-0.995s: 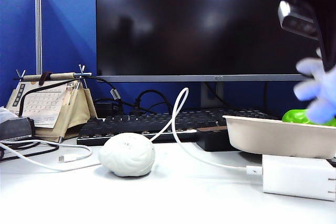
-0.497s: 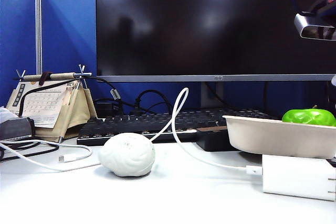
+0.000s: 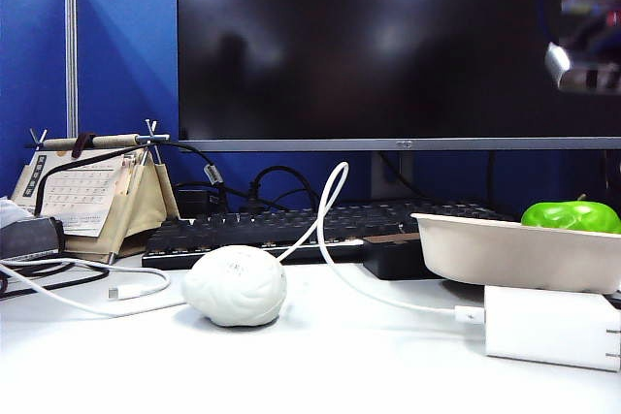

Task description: Place the tilting octopus upright.

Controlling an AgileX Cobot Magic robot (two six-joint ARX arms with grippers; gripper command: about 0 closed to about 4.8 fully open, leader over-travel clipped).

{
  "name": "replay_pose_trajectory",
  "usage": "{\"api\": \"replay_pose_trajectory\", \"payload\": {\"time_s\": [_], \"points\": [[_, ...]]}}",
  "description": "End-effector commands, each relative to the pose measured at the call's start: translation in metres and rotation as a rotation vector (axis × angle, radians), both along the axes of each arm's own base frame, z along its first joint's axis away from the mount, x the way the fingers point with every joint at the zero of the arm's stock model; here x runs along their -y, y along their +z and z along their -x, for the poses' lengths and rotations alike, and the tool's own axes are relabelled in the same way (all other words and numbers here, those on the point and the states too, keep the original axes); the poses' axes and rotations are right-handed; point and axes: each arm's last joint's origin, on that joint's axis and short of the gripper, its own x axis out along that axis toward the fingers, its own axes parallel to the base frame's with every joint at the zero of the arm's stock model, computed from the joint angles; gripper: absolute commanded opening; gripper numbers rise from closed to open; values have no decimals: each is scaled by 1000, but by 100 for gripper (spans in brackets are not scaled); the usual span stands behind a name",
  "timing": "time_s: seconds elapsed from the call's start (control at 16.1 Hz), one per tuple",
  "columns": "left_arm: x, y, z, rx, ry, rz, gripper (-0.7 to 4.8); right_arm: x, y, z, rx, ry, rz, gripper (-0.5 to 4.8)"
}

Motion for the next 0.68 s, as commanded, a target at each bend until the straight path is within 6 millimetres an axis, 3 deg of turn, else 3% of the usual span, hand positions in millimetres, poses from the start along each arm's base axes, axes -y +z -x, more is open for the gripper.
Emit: {"api": "replay_pose_trajectory", "payload": {"time_s": [0.06,0.68], "points": [[0,0,1,19,-20,-5,246,-2,-6,-6,-32,-11,17,220],[-1,-1,2,27,-28,-15,246,-5,-37,-28,-165,-30,95,220]]}}
